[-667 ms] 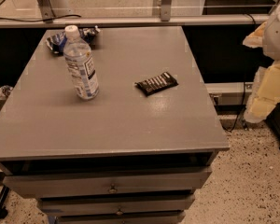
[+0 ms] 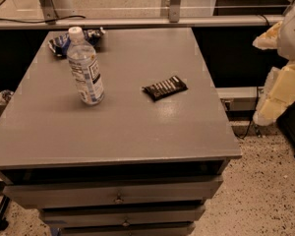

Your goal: Knock blue plastic bottle over

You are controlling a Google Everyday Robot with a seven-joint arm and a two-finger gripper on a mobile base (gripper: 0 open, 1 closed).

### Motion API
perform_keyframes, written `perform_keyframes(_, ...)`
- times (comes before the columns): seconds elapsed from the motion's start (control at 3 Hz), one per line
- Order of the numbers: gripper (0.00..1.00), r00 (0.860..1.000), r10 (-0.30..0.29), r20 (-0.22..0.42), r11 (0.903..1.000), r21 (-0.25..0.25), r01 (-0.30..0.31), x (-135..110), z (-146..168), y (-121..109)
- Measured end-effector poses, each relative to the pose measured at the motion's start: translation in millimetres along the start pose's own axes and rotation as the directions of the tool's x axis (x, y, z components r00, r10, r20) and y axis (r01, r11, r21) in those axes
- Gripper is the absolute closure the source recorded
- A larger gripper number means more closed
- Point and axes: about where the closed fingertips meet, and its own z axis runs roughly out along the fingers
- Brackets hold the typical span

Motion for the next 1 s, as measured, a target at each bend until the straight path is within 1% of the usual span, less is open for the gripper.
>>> perform_keyframes(0.33,0.0,0.981,0.023,0.192,0.9989,-0.044,-0.015,-43.4,19.6,-1.0)
perform_keyframes(0.67,0.0,0.914,0.007,0.406,0.9974,-0.069,0.022,-128.3,39.2,1.9)
perform_keyframes(1.0,0.0,0.815,-0.008,0.579,0.9972,-0.057,0.05,-216.8,42.6,-3.9)
